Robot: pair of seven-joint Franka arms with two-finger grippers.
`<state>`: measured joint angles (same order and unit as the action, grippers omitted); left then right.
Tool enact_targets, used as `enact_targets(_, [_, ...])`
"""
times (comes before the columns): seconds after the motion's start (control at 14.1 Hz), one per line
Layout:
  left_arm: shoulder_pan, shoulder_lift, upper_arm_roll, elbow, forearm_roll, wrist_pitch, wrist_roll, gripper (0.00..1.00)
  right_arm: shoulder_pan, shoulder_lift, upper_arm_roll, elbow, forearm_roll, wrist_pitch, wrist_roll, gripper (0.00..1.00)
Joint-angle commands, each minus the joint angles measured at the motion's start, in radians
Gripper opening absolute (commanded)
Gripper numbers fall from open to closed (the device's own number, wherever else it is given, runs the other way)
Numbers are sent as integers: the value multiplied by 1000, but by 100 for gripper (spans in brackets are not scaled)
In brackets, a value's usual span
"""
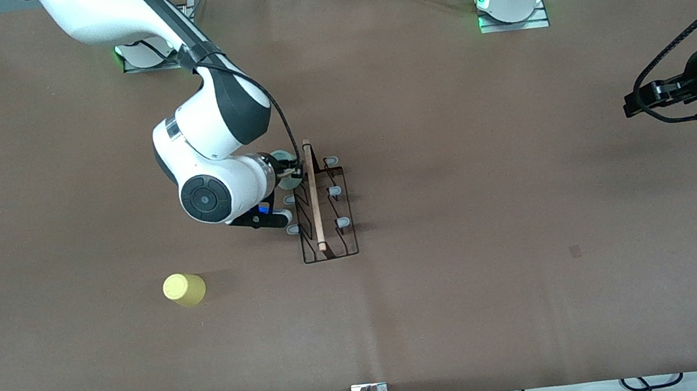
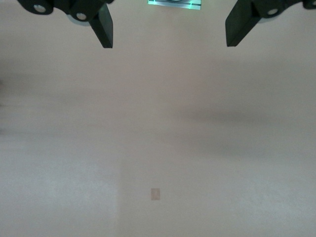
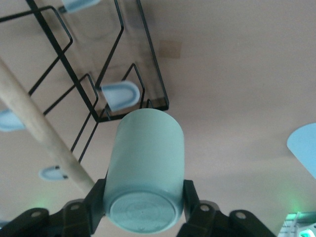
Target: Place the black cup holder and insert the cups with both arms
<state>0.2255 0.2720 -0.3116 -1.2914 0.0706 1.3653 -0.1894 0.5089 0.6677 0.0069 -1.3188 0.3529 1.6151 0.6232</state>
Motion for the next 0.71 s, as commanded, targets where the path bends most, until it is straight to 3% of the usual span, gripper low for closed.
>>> enact_targets(0.0, [8,-71,24,-98,-11,-6,-10,100,2,7,-10,26,8,-6,44,100])
enact_targets(0.14, [-11,-193,48,-281,-14,110,-12,100,-6,-23,-15,30,0,-8,65,100])
enact_targets(0.28, [-93,-283,130,-431,-29,173,-10,100,-10,-57,-56,33,-38,-6,66,100])
enact_targets(0.43, [-147,-287,228,-428,-135,201,-12,100,-7,-57,-155,85,-77,6,66,100])
enact_targets(0.5, [-137,-283,241,-425,-150,246,2,100,-6,-28,-204,114,-119,38,61,100])
enact_targets(0.64, [-132,-269,240,-416,-141,261,22,100,-32,24,-232,115,-190,182,46,100])
